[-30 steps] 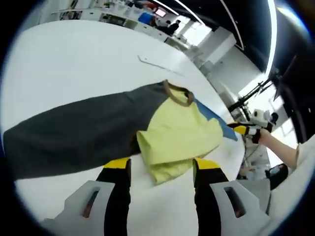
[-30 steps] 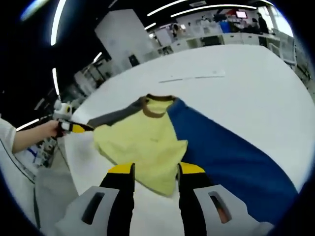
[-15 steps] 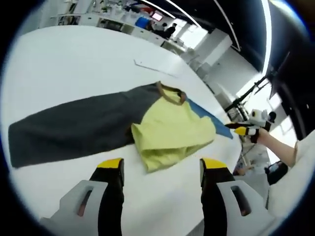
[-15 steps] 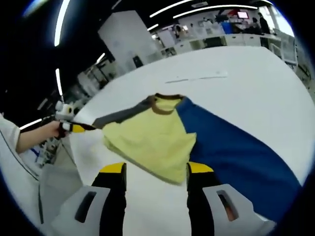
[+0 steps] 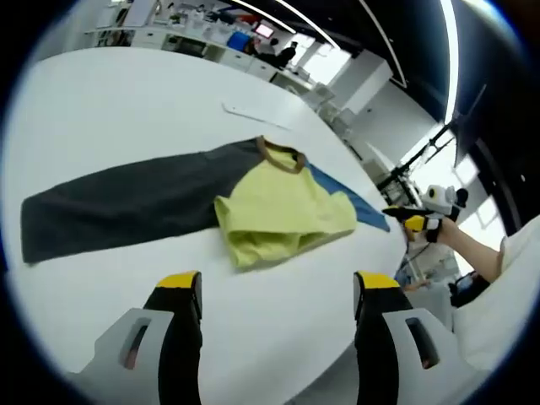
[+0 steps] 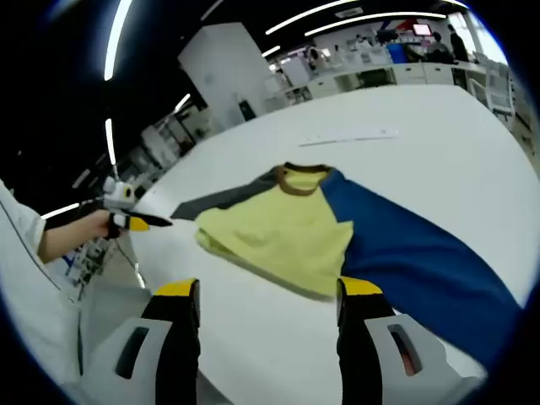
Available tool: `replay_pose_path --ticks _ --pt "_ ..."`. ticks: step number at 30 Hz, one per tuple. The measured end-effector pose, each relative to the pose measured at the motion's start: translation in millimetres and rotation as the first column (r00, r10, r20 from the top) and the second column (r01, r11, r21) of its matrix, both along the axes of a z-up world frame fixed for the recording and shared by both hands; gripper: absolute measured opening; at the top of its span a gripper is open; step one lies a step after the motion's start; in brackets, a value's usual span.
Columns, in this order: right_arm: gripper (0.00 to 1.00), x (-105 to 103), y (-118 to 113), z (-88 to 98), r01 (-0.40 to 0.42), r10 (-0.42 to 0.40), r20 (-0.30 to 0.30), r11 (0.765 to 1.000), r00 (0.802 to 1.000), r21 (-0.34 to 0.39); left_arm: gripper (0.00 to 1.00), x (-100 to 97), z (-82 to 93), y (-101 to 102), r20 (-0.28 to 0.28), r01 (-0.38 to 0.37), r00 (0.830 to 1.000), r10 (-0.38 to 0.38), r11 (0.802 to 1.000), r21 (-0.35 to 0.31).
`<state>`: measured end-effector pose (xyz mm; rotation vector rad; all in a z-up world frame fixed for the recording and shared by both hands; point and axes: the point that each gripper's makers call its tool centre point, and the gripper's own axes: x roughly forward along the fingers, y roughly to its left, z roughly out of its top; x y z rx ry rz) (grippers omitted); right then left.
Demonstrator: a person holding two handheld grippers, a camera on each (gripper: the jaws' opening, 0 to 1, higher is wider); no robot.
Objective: Fold the garment on the visible template until the final outline fits inside the template.
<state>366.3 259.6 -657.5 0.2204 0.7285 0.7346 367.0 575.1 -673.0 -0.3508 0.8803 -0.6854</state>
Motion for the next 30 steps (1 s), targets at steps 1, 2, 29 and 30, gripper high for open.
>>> replay_pose_path --ticks 1,2,29,30 --pt "0.68 -1.9 0.3 0.5 -0.002 0.002 0.001 1.000 1.000 -0.001 0.70 -3.6 1.8 -0.1 0.001 0.003 1.000 -0.003 1.000 -0.001" --pt "0.69 -3.7 0.3 0.6 -0.006 0.006 0.001 1.000 1.000 -0.004 0.72 -7.0 3.7 0.0 0.004 0.005 1.000 -0.005 1.000 0.000" --pt "0.88 -52.7 -5.8 14.2 -0.019 0.019 0.013 1.000 1.000 0.002 0.89 -60.5 24.0 0.4 0.037 0.053 0.998 -0.055 0.997 0.048" --pt "0.88 -55.9 -5.6 15.4 -0.023 0.023 0.012 1.000 1.000 0.002 0.89 -62.0 23.9 0.5 0.037 0.054 0.998 -0.056 0.997 0.050"
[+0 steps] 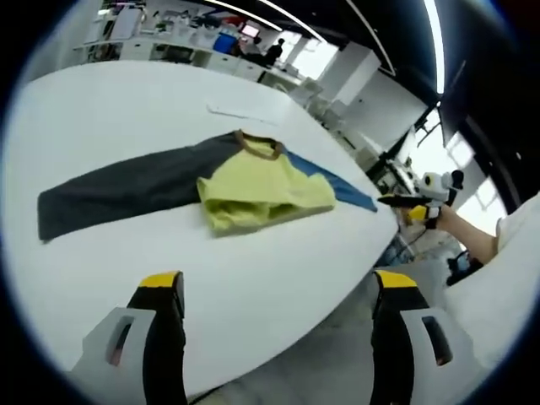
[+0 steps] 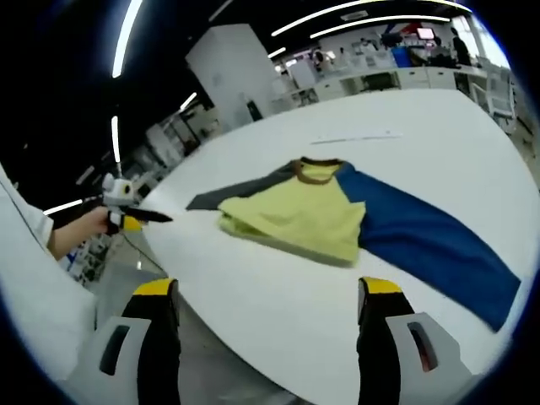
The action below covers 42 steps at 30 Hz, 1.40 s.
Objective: Fold the garment on the visible template until the final outline fits inside the template.
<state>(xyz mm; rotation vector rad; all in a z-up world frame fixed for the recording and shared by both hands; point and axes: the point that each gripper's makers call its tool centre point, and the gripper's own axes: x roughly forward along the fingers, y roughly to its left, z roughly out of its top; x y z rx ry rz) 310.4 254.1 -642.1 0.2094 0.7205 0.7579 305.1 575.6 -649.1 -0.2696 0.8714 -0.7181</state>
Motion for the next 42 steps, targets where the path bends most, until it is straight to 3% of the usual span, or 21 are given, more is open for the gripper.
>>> replay_pose_path --ticks 7,18,29,42 --pt "0.93 -15.5 1.9 4.4 -0.012 0.012 0.001 1.000 1.000 0.008 0.94 -10.3 7.5 0.6 0.006 -0.010 1.000 0.010 1.000 -0.016" --pt "0.99 -35.3 3.5 10.0 -0.024 0.024 0.005 1.000 1.000 0.002 0.99 -34.2 10.0 5.7 -0.002 0.021 1.000 -0.021 0.999 0.028" --pt "1.00 -48.9 4.7 14.8 -0.028 0.028 0.014 1.000 1.000 -0.011 0.99 -53.6 22.6 5.2 0.013 0.015 1.000 -0.015 1.000 0.013" --pt "1.00 -60.1 5.1 14.6 -0.024 0.024 0.010 1.000 1.000 -0.005 0.99 -63.9 21.3 4.2 -0.004 0.002 1.000 -0.002 1.000 0.002"
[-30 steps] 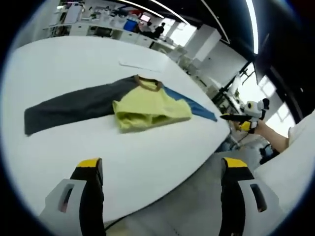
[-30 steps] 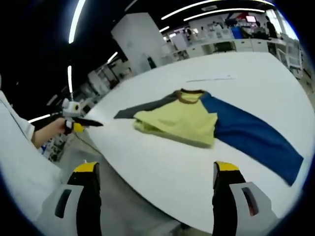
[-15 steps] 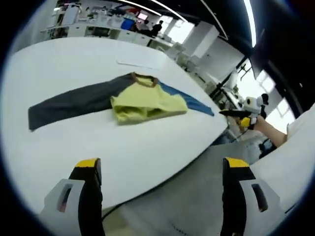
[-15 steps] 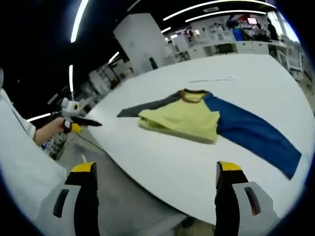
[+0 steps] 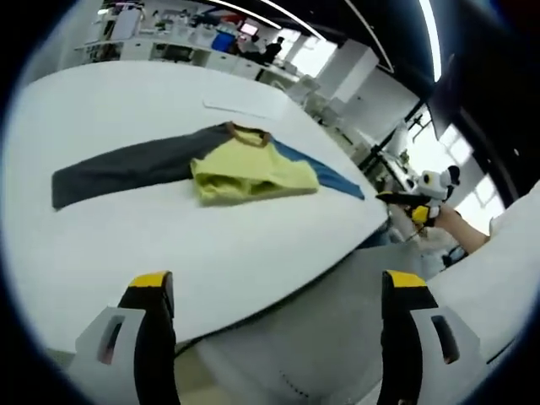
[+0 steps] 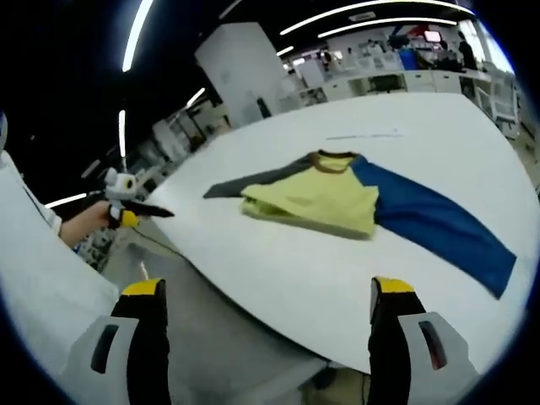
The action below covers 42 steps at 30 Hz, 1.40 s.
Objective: Fold the garment on the visible template until the final outline fits inside the template.
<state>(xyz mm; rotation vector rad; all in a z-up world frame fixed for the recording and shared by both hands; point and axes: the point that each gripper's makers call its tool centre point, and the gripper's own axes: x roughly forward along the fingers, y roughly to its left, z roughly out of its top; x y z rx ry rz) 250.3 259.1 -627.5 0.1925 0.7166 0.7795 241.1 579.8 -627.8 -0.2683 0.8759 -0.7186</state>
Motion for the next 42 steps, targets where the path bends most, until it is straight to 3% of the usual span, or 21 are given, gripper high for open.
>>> replay_pose_path --ticks 27,42 --pt "0.99 -1.7 -5.4 -2.6 0.022 -0.022 -0.003 1.000 1.000 0.002 0.98 2.6 -1.0 -1.6 -0.004 0.001 1.000 -0.001 1.000 0.019" --pt "0.97 3.0 -7.6 -8.4 0.037 -0.037 -0.011 0.999 0.999 0.004 0.97 7.9 -11.2 1.3 -0.023 0.003 1.000 -0.002 1.000 0.020"
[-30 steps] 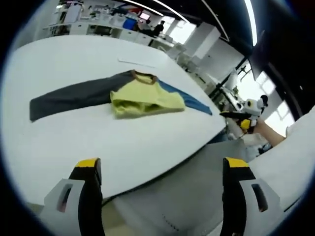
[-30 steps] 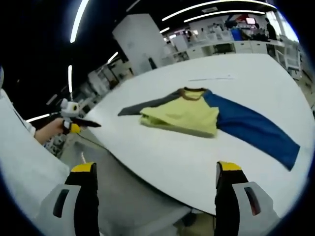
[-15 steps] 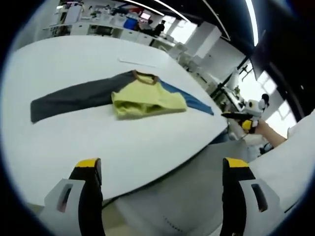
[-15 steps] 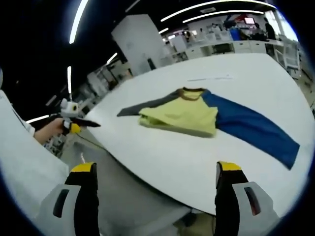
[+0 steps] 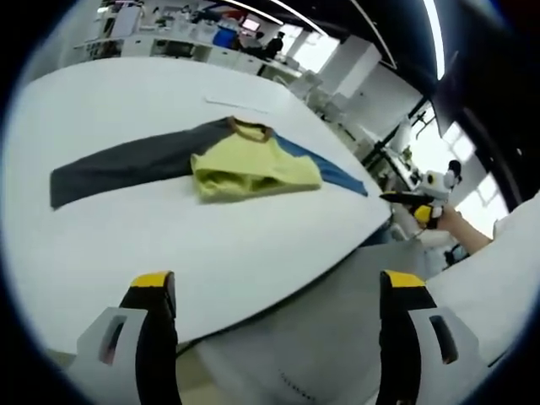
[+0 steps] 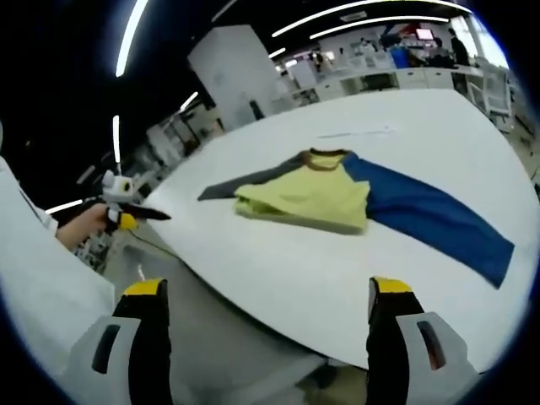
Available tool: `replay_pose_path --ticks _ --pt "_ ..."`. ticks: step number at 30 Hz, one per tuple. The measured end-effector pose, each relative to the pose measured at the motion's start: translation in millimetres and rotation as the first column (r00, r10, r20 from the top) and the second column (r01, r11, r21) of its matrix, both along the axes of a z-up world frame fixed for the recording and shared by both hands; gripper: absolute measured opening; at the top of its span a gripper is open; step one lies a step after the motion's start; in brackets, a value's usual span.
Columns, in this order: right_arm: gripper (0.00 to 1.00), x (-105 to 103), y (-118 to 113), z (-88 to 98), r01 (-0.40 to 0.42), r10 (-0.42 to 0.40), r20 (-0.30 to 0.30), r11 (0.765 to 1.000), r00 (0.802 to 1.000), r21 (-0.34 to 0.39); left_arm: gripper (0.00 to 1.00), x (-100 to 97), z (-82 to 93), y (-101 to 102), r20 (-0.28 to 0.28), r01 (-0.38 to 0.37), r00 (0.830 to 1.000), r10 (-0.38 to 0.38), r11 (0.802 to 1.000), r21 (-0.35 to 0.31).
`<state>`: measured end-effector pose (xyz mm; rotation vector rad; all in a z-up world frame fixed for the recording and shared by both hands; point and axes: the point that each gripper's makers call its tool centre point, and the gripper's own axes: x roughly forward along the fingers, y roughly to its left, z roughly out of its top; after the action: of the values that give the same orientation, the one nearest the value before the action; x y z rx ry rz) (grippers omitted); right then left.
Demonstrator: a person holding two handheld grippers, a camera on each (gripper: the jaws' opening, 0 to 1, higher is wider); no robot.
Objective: Fold the garment on the visible template until the final outline fits inside the template.
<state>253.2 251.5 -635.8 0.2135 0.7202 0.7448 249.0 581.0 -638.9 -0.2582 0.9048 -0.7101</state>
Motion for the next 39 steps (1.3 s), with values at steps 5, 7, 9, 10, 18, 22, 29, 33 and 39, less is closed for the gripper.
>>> replay_pose_path --ticks 5,7,9,10,18,22,29,33,39 --pt "0.97 4.0 2.4 -4.1 -0.007 0.007 -0.009 1.000 1.000 -0.005 0.96 5.3 -4.2 1.7 -0.005 -0.008 1.000 0.008 1.000 0.003" --pt "0.97 6.2 2.4 -5.5 -0.007 0.007 -0.011 1.000 1.000 -0.004 0.95 7.4 -4.8 1.5 -0.005 -0.010 1.000 0.010 1.000 0.003" --pt "0.97 9.0 2.6 -7.0 -0.006 0.006 -0.013 1.000 1.000 -0.004 0.95 10.0 -5.8 0.9 -0.005 -0.009 1.000 0.009 1.000 0.007" --pt "0.97 10.2 2.7 -7.7 -0.005 0.005 -0.014 1.000 1.000 -0.005 0.94 11.8 -6.7 0.6 -0.005 -0.007 1.000 0.007 1.000 0.010" --pt "0.96 19.6 3.0 -15.3 0.003 -0.003 -0.030 1.000 1.000 -0.006 0.92 25.4 -16.3 -1.7 -0.019 0.002 1.000 -0.001 1.000 0.021" --pt "0.96 23.9 3.5 -18.6 -0.001 0.001 -0.039 1.000 0.999 -0.010 0.91 30.7 -19.7 -4.1 -0.029 0.006 1.000 -0.006 1.000 0.020" --pt "0.94 34.4 2.5 -24.4 -0.001 0.000 -0.055 1.000 0.998 -0.009 0.90 40.7 -25.0 -7.3 -0.043 0.012 0.999 -0.012 1.000 0.018" --pt "0.91 39.3 4.1 -26.4 -0.005 0.005 -0.065 1.000 0.998 -0.001 0.88 45.8 -26.6 -7.7 -0.051 0.017 0.999 -0.016 1.000 0.016" --pt "0.87 44.5 6.4 -30.3 -0.010 0.011 -0.081 1.000 0.997 0.014 0.85 51.7 -27.0 -9.7 -0.058 0.017 0.998 -0.017 1.000 0.000"
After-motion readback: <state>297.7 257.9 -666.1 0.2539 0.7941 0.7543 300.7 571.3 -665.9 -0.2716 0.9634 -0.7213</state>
